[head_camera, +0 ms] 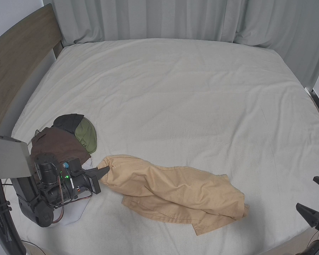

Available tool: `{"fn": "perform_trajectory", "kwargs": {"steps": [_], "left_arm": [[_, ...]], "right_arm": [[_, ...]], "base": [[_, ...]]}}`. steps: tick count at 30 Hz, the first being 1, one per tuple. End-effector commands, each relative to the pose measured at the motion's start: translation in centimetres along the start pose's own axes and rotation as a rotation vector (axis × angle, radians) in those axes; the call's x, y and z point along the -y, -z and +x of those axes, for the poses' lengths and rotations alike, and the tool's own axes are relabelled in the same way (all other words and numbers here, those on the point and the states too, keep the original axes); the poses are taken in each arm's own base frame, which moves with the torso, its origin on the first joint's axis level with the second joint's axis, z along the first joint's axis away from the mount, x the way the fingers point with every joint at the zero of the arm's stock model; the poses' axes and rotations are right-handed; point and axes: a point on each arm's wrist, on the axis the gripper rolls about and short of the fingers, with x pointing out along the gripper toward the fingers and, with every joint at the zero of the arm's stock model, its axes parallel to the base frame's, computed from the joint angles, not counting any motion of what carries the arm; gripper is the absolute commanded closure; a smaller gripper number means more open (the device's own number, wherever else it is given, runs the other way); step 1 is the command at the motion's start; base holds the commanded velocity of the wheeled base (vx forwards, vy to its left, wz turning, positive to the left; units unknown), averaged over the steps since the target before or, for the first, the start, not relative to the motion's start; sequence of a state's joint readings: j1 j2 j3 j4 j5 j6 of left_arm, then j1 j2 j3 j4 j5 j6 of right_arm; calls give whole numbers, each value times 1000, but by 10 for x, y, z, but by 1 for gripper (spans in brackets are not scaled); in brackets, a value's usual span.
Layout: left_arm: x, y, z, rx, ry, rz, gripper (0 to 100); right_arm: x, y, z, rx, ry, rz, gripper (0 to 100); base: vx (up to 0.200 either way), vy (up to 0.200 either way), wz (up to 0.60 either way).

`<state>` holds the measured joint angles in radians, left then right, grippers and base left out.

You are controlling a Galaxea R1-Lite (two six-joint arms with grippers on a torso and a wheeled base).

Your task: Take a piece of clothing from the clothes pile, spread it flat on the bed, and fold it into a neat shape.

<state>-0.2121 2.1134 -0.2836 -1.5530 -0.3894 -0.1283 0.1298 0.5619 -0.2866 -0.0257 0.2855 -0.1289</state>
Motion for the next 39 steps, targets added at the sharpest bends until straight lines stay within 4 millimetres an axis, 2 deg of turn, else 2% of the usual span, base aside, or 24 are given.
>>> {"fn": "perform_trajectory", "kwargs": {"steps": [1, 7, 13, 21, 24, 29, 30, 39], "left_arm": [[1, 0, 0, 1, 3, 1, 100], [0, -1, 0, 6, 2, 2, 100], [1, -2, 1, 9, 2, 4, 100], [0, -2, 2, 10, 1, -5, 100], [3, -1, 4, 5, 12, -1, 100], [2, 4, 6, -11, 10, -6, 100], [2, 5, 6, -14, 10, -7, 100], [-1, 8, 12, -20, 6, -12, 100]], "right_arm": [[3, 1, 19, -112, -67, 11, 0], [4, -1, 42, -213, -160, 23, 0], [8, -24, 68, -230, -274, 58, 0], [8, -32, 76, -194, -377, 155, 0], [7, -32, 77, -199, -389, 201, 0], [9, -23, 93, -305, -377, 341, 0], [11, -20, 102, -341, -372, 380, 0], [16, -5, 139, -380, -370, 415, 0]], "base": [[0, 0, 0], [0, 0, 0], [0, 0, 0], [0, 0, 0], [0, 0, 0], [0, 0, 0], [0, 0, 0], [0, 0, 0]]}}
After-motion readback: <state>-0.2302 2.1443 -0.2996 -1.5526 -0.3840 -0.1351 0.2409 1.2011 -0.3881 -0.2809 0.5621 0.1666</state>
